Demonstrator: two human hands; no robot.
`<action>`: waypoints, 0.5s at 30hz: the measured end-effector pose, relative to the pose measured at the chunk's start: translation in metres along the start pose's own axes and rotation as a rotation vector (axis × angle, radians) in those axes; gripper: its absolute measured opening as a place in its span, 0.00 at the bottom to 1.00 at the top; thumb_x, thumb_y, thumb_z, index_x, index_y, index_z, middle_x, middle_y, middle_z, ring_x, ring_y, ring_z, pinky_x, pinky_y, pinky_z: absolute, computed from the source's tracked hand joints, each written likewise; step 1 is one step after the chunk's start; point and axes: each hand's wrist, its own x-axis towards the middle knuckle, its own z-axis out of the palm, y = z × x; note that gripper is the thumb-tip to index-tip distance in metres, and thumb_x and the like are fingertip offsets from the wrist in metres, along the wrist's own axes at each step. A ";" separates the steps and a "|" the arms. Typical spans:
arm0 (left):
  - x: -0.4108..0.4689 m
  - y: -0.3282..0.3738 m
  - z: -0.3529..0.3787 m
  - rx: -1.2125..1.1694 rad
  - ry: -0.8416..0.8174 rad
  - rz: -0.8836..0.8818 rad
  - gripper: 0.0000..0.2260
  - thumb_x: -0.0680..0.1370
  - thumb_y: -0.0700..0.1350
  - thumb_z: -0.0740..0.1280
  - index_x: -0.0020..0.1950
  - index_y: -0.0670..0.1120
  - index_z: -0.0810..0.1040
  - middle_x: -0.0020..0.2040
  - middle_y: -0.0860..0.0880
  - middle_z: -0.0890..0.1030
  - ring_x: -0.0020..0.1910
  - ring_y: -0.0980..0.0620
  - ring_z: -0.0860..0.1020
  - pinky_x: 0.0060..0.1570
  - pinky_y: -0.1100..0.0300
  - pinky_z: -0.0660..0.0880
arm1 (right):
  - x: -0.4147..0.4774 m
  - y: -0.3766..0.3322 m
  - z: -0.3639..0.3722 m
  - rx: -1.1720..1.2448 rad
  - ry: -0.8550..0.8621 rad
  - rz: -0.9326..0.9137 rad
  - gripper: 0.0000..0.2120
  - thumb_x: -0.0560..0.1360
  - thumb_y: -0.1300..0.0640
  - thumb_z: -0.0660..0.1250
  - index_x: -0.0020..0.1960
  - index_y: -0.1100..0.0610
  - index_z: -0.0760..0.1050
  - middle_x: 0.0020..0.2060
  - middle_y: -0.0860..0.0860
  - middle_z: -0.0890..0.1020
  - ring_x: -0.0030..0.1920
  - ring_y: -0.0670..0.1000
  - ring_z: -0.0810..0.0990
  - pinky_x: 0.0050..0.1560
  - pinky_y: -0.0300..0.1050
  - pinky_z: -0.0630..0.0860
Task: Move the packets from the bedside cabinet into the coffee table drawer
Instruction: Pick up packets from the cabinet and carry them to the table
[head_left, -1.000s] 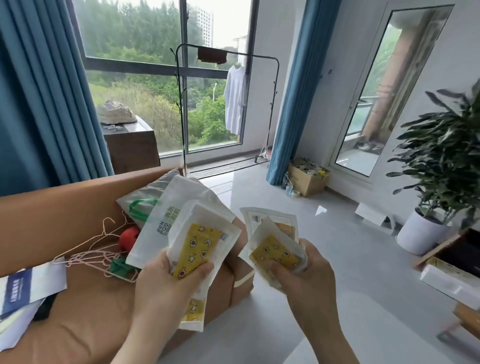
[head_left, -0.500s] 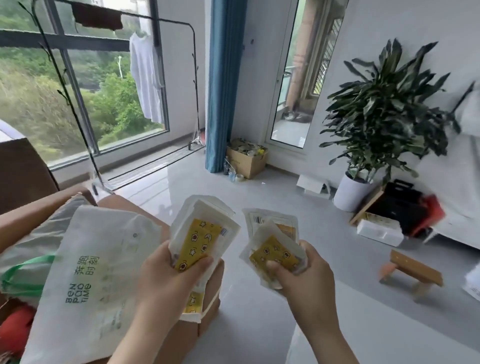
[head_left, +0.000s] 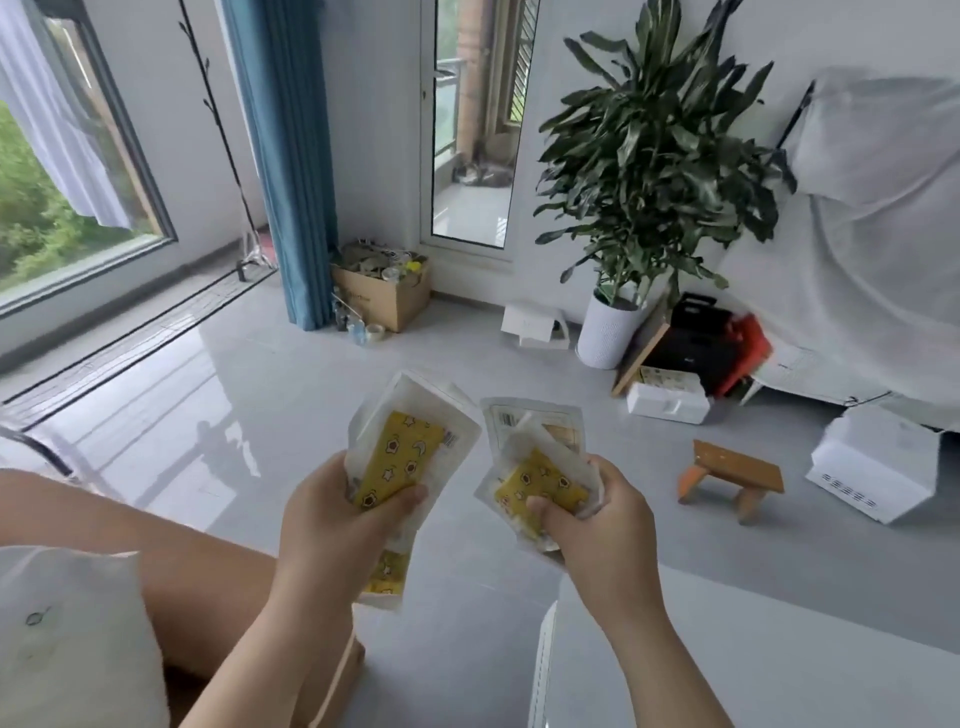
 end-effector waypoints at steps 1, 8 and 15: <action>0.012 0.003 0.011 0.019 -0.013 0.003 0.08 0.69 0.44 0.76 0.42 0.52 0.79 0.35 0.53 0.82 0.34 0.56 0.80 0.31 0.64 0.72 | 0.014 0.003 -0.004 -0.006 -0.006 0.015 0.12 0.69 0.65 0.75 0.44 0.50 0.77 0.36 0.43 0.83 0.37 0.39 0.81 0.33 0.29 0.75; 0.104 0.015 0.080 0.106 -0.122 0.008 0.09 0.69 0.45 0.76 0.39 0.53 0.76 0.33 0.54 0.81 0.32 0.58 0.78 0.28 0.66 0.69 | 0.110 0.037 -0.023 -0.084 0.049 0.155 0.12 0.68 0.65 0.75 0.43 0.51 0.76 0.36 0.45 0.83 0.36 0.41 0.81 0.31 0.32 0.76; 0.232 0.032 0.155 0.166 -0.279 0.056 0.08 0.68 0.45 0.76 0.39 0.50 0.76 0.34 0.51 0.81 0.33 0.53 0.79 0.31 0.59 0.75 | 0.221 0.064 -0.022 -0.181 0.187 0.233 0.14 0.68 0.62 0.76 0.46 0.49 0.76 0.39 0.44 0.83 0.40 0.43 0.81 0.33 0.31 0.75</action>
